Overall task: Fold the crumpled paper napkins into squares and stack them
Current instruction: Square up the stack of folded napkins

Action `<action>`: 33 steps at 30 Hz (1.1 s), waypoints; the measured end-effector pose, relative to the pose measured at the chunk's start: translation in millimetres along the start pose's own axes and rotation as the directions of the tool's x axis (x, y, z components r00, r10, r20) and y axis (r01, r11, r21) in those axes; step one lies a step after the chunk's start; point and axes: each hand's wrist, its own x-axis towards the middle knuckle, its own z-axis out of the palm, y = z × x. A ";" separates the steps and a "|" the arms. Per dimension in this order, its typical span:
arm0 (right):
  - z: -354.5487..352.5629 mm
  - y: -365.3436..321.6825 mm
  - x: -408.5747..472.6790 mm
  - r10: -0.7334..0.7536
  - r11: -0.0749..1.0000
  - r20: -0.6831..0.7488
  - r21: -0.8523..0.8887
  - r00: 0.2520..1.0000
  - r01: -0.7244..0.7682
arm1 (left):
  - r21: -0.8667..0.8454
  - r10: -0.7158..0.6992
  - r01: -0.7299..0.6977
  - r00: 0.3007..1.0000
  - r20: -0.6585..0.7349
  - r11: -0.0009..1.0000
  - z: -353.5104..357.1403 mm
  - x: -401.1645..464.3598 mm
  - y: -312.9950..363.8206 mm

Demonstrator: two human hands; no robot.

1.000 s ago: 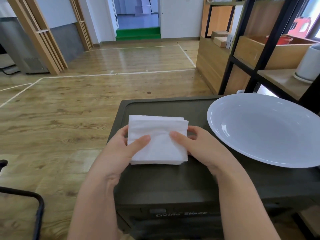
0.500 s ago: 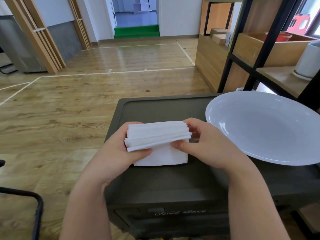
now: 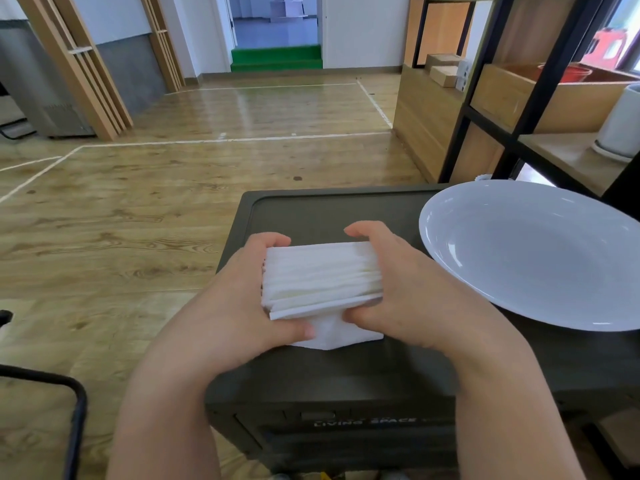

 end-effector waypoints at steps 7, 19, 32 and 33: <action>2.8 -2.3 3.2 -0.017 0.996 -0.039 -0.091 0.999 0.014 | 0.037 0.011 -0.009 0.999 -0.046 0.999 2.6 2.3 1.9; -15.7 5.6 -6.0 -0.033 0.977 -0.119 0.207 0.992 0.057 | -0.380 -0.029 -0.006 0.996 -0.087 0.925 -2.8 -4.3 11.2; -58.7 51.2 -8.7 0.415 0.658 -0.163 0.733 0.895 -0.172 | -0.633 -0.266 0.316 0.948 0.176 0.707 33.0 44.9 79.4; -69.2 57.0 -11.1 0.442 0.657 -0.170 0.730 0.881 -0.189 | -0.618 -0.260 0.305 0.951 0.165 0.725 37.2 53.8 90.1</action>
